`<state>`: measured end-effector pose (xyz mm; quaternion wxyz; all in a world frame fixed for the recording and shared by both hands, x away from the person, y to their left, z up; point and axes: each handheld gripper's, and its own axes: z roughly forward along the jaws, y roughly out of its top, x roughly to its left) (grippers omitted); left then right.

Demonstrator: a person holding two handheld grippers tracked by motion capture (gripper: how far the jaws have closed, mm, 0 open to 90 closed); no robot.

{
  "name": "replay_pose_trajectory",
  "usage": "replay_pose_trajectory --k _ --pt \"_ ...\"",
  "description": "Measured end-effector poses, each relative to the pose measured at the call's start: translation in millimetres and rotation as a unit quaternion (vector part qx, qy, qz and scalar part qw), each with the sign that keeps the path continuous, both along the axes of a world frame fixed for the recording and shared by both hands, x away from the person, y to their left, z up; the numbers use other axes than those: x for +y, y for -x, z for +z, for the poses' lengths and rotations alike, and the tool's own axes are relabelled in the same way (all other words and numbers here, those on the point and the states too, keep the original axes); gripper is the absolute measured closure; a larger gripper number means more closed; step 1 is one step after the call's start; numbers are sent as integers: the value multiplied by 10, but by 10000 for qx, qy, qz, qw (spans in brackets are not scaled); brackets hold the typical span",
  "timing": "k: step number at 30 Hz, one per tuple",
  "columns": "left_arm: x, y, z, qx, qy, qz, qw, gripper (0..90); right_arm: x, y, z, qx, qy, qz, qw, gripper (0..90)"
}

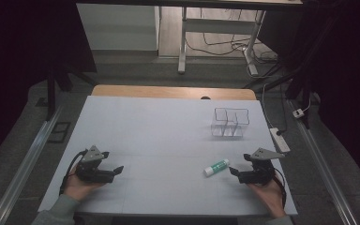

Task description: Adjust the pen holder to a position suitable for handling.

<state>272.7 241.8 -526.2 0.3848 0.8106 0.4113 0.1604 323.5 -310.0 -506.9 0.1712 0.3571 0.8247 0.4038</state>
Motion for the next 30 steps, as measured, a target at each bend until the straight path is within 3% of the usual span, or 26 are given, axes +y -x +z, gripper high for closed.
replay_pose_trajectory --k 17,30 --pt "-10 -10 -15 2 -71 -10 10000 157 -14 -86 33 -53 -30 -211 9998 156" --pt "-14 -20 -35 37 -131 -64 9999 161 59 -295 94 -18 46 -365 9993 188"
